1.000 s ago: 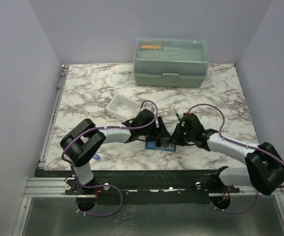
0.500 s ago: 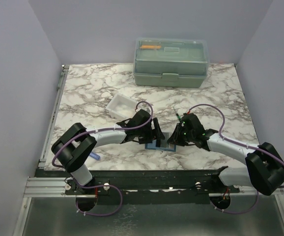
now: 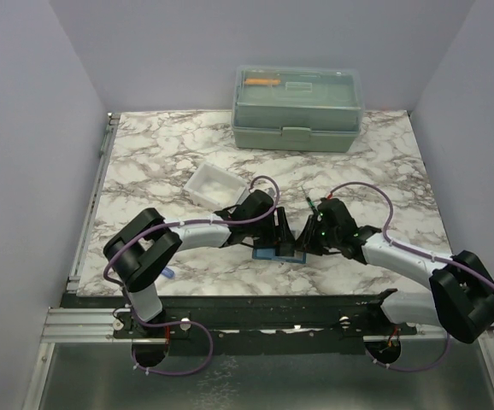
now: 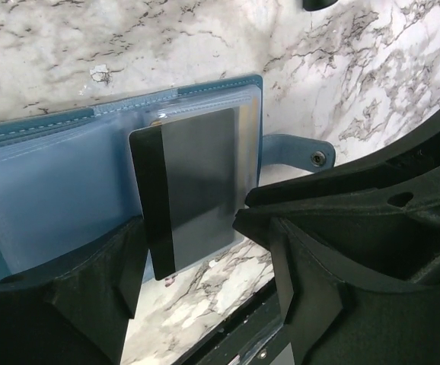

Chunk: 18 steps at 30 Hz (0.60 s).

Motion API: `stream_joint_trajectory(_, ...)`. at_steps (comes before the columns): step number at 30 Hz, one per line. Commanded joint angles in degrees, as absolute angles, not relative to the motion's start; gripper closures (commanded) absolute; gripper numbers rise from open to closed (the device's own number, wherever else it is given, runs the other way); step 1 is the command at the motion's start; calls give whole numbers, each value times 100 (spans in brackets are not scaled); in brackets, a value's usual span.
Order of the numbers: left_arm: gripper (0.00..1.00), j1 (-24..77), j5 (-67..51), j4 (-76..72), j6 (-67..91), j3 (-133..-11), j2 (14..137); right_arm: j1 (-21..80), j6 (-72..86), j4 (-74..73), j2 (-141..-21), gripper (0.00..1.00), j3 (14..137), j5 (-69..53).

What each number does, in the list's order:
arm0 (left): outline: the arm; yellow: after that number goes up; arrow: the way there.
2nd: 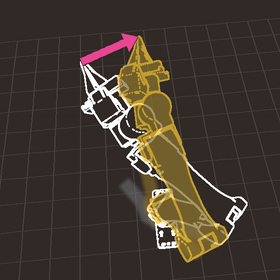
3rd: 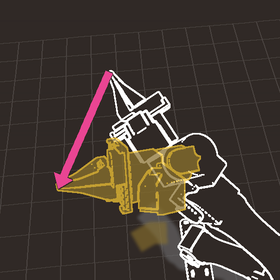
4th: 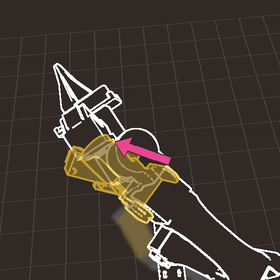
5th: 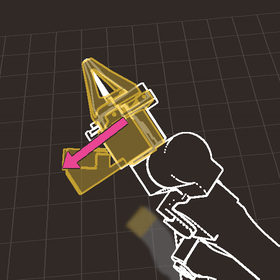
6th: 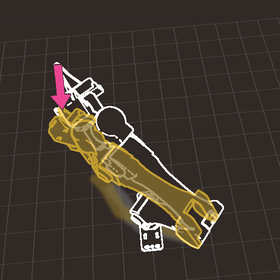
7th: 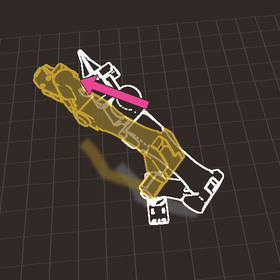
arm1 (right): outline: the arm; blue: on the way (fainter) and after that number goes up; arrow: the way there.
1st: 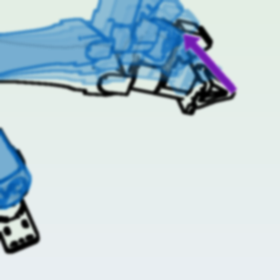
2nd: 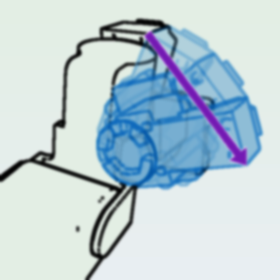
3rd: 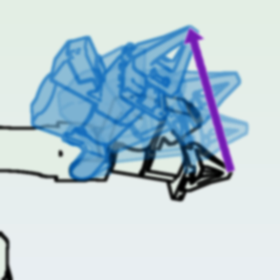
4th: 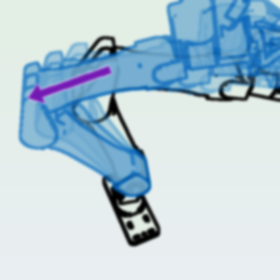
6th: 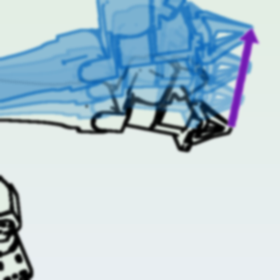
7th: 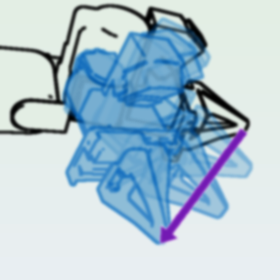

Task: Put the credit cards into the card holder
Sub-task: Insert the credit card into the card holder.

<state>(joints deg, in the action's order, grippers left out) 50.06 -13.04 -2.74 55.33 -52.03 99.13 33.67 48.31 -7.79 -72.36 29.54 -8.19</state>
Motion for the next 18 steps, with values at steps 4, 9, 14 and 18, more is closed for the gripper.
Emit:
stream_joint_trajectory(4, 28, 5052, -1532, -217, 5458, -5192, 9814, 3257, 4882, -1739, -7016, 68, 2661, -553)
stream_joint_trajectory(9, 25, 4928, -1397, -65, 5385, -5100, 9656, 3181, 4938, -2027, -6874, 66, 2762, -413)
stream_joint_trajectory(14, 27, 4904, -1440, -39, 5285, -5219, 9765, 3111, 4819, -1801, -6825, 67, 2738, -520)
stream_joint_trajectory(18, 31, 4990, -1758, -171, 5296, -5496, 10129, 3111, 4618, -1462, -7012, 71, 2754, -792)
